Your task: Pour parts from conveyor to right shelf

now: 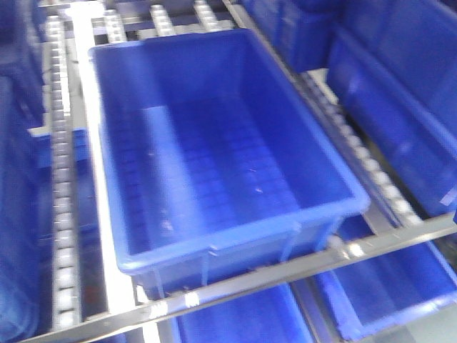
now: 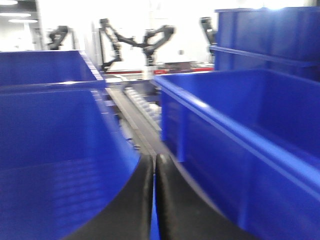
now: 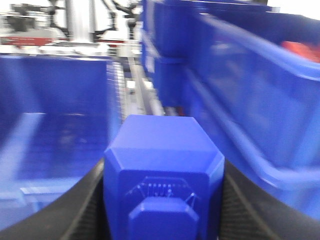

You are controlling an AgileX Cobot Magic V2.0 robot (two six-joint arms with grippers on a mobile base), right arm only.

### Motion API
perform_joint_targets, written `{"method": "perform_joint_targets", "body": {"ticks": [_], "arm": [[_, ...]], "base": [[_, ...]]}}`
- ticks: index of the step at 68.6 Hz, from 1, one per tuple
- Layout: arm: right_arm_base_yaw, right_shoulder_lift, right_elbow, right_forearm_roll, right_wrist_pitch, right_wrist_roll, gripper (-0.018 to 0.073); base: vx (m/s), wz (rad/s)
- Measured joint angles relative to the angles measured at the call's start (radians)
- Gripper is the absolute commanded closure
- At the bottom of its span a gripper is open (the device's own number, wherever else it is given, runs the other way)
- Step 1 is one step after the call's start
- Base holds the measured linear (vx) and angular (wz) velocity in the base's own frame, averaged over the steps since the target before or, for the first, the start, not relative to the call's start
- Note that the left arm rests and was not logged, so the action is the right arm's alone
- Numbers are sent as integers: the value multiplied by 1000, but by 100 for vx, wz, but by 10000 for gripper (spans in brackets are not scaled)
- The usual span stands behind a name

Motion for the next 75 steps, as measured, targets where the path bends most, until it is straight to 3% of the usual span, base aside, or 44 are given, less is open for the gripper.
{"method": "perform_joint_targets", "body": {"ticks": [44,75], "arm": [[0,0,0,0,0,0,568],[0,0,0,0,0,0,568]], "base": [[9,37],[4,9]]}}
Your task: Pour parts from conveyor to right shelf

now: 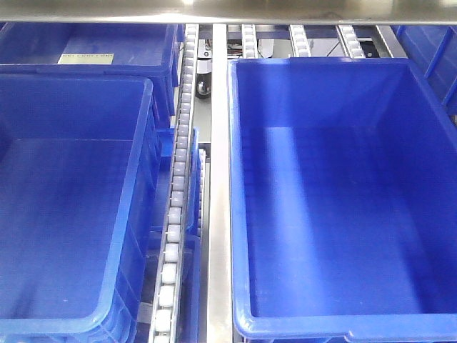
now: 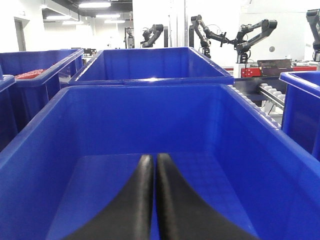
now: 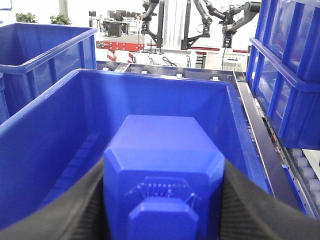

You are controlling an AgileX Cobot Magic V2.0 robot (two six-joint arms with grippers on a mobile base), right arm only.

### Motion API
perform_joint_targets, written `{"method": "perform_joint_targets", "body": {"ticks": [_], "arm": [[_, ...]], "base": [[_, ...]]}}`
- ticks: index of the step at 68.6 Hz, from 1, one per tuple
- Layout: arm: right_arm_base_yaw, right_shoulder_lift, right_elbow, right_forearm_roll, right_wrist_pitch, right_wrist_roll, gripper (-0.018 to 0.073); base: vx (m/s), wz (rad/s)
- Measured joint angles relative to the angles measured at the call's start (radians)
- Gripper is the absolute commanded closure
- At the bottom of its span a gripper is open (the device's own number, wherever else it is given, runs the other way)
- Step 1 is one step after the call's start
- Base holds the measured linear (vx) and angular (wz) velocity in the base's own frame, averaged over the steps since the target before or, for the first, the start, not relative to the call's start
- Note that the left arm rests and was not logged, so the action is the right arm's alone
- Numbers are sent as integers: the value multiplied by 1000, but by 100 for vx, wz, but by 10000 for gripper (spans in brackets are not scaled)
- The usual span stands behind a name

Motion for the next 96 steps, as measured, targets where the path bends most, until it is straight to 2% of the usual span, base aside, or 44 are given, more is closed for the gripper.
{"method": "perform_joint_targets", "body": {"ticks": [96], "arm": [[0,0,0,0,0,0,568]], "base": [[0,0]]}}
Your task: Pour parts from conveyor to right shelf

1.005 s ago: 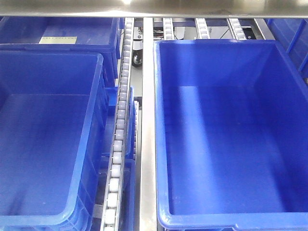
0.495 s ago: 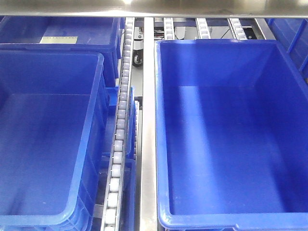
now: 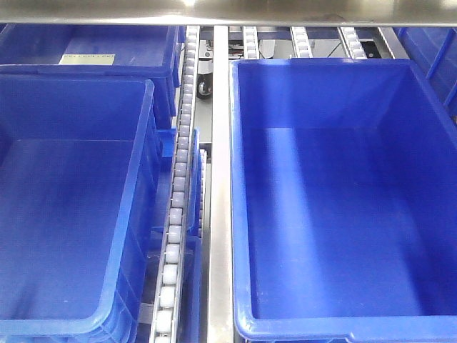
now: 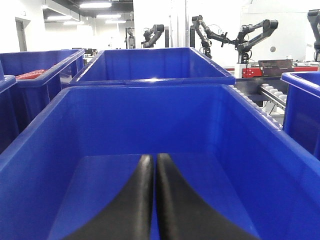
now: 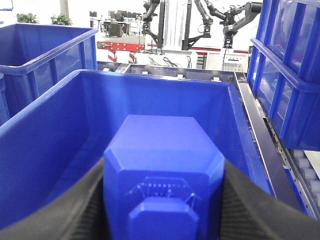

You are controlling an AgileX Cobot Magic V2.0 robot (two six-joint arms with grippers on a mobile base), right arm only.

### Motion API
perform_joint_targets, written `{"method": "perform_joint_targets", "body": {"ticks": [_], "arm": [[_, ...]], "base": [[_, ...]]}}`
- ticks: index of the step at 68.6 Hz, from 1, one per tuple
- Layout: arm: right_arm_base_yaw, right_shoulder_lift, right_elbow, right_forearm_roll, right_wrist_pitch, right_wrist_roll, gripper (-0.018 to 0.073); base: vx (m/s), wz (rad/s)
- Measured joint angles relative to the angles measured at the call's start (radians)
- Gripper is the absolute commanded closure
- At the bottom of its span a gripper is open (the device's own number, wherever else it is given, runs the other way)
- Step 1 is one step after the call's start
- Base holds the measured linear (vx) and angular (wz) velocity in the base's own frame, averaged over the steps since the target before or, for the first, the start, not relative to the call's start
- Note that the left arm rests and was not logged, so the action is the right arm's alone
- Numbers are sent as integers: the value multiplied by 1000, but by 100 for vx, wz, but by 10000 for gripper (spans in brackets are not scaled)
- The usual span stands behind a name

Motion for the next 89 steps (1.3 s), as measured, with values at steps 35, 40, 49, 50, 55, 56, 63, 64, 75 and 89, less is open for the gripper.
{"method": "perform_joint_targets", "body": {"ticks": [35,40,49,50,55,56,63,64,75,89], "arm": [[0,22,-8,6,0,4,568],[0,69,-45,6,10,4,568],[0,181,-144,7,53,5,566],[0,202,-162,7,60,6,566],[0,276,-218,14,85,6,564],[0,299,-233,15,92,6,564],[0,416,-299,28,140,6,562],[0,432,-310,31,145,6,562],[0,603,-385,57,187,6,559],[15,792,-472,86,215,-3,551]], "base": [[0,0],[0,0],[0,0],[0,0],[0,0],[0,0],[0,0],[0,0],[0,0],[0,0]]}}
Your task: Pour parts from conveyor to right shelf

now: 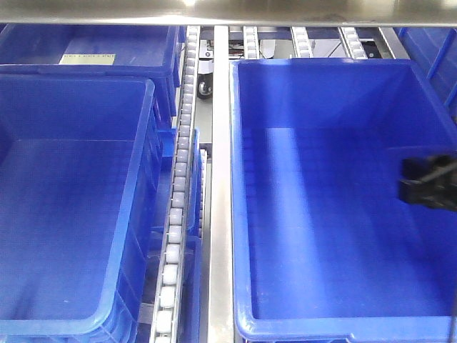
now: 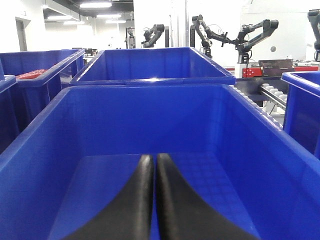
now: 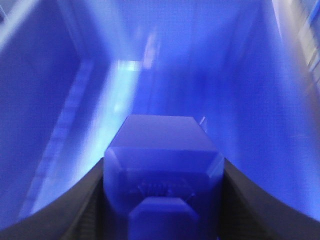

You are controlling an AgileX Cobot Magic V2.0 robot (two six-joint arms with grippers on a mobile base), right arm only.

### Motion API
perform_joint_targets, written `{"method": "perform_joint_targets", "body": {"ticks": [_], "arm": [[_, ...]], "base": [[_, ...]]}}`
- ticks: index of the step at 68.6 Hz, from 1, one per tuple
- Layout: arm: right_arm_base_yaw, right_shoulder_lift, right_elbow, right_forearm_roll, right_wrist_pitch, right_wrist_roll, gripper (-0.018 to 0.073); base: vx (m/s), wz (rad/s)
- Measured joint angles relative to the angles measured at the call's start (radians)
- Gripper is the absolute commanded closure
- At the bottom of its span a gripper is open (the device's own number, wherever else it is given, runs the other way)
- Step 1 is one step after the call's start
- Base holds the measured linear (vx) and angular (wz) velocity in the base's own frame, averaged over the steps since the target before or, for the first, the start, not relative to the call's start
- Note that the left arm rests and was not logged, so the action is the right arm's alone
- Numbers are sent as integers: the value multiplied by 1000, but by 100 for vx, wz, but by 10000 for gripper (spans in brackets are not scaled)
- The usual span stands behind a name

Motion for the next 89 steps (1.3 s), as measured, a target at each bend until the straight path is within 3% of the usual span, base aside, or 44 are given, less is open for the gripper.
{"method": "perform_joint_targets", "body": {"ticks": [15,43,55,76,89], "arm": [[61,221,-112,-1,67,-49,544],[63,595,-390,40,295,44,491],[63,720,-493,34,364,49,375],[63,845,-573,7,414,51,57],[63,847,-575,-15,384,51,-40]], "base": [[0,0],[0,0],[0,0],[0,0],[0,0]]}}
